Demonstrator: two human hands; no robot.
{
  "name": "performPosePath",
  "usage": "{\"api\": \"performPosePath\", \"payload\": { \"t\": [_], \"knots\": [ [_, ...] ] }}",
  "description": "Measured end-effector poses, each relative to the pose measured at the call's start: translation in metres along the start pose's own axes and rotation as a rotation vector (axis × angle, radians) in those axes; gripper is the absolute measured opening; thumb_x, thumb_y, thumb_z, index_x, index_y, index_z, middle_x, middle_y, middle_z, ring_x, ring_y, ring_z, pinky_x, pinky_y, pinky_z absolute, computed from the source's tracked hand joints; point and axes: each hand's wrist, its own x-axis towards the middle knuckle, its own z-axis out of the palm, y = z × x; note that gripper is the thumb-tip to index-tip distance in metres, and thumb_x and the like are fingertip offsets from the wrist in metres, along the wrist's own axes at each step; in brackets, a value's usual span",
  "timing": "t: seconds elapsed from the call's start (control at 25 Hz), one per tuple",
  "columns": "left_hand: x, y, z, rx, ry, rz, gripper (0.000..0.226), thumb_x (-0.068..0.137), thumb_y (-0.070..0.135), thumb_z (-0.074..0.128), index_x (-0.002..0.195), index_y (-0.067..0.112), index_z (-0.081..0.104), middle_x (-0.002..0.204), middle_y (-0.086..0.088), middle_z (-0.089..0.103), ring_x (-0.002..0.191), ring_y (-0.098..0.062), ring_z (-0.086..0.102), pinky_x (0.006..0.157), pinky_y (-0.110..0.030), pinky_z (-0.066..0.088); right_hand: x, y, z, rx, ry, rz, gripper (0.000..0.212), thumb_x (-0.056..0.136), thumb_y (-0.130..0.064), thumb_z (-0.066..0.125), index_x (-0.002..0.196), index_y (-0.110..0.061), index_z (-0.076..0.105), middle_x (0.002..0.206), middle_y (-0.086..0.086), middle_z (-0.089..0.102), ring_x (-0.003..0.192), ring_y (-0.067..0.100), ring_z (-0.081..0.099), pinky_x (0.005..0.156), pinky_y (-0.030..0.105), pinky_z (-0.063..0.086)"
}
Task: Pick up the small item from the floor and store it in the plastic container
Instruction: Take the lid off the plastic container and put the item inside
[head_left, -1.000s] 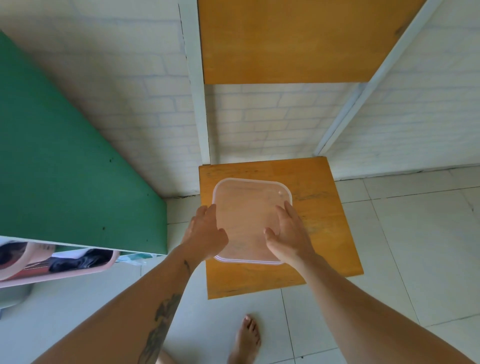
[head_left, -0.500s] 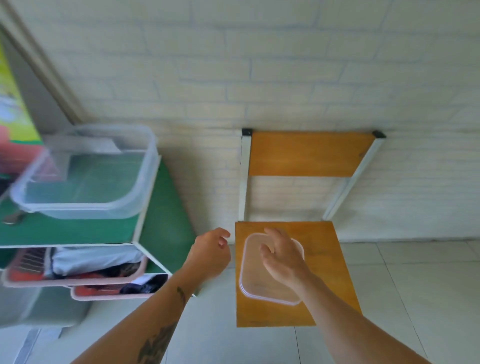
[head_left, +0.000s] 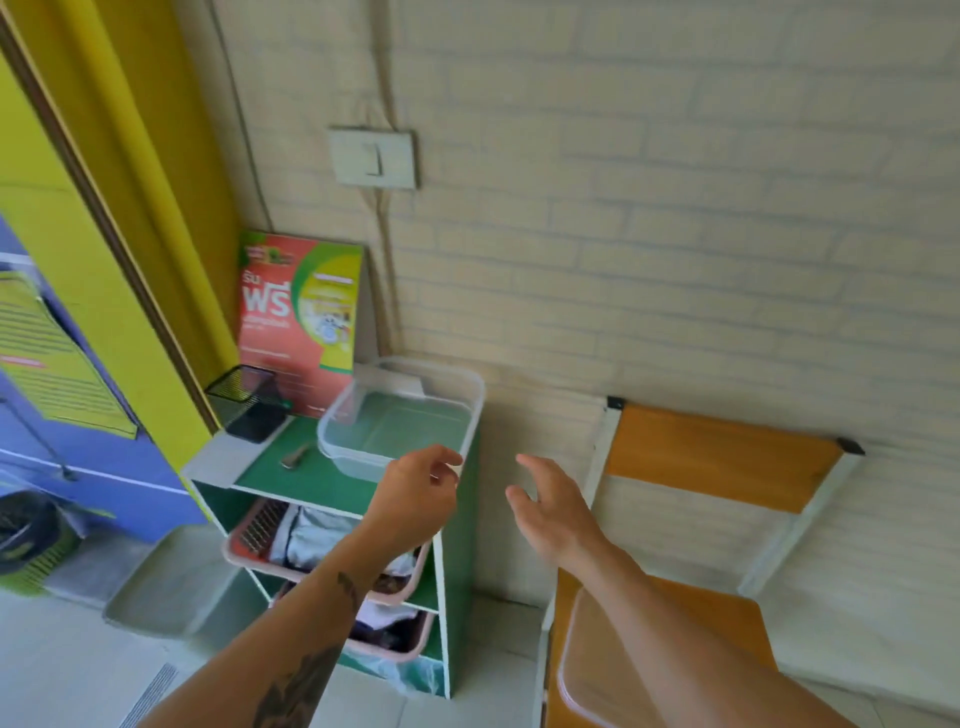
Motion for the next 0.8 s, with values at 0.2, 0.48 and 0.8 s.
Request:
{"api": "performPosePath", "payload": {
  "t": [0.2, 0.48, 0.8],
  "knots": [
    [0.029, -0.034, -0.067, -0.069, 0.048, 0.024, 0.034, 0.085, 0.001, 0.049, 0.096, 0.025, 0.071, 0.085, 0.004, 0.074, 0.074, -0.018, 0.067, 0.059, -0.020, 0.051, 0.032, -0.060, 0.020, 0.033, 0.081, 0.026, 0.051, 0.101, -0.028, 0.047, 0.149, -0.015, 0.037, 0.156, 0.007, 0.036, 0.143, 0.024, 0.032, 0.111, 0.032, 0.027],
    [0.091, -0.108, -0.141, -0.062, 0.073, 0.078, 0.037, 0.083, 0.000, 0.046, 0.096, 0.023, 0.072, 0.086, 0.004, 0.074, 0.077, -0.015, 0.069, 0.063, -0.024, 0.053, 0.073, -0.101, 0.061, 0.007, 0.244, 0.175, 0.048, 0.098, -0.027, 0.047, 0.144, -0.014, 0.039, 0.150, 0.007, 0.039, 0.132, 0.023, 0.043, 0.104, 0.032, 0.033],
    [0.128, -0.177, -0.141, 0.234, -0.024, 0.111, 0.035, 0.078, 0.002, 0.051, 0.111, 0.010, 0.063, 0.106, -0.008, 0.059, 0.098, -0.029, 0.057, 0.083, -0.040, 0.050, 0.089, -0.100, 0.088, -0.230, 0.248, 0.245, 0.050, 0.103, -0.020, 0.038, 0.151, -0.012, 0.025, 0.160, 0.002, 0.022, 0.142, 0.025, 0.030, 0.112, 0.038, 0.028]
  ]
}}
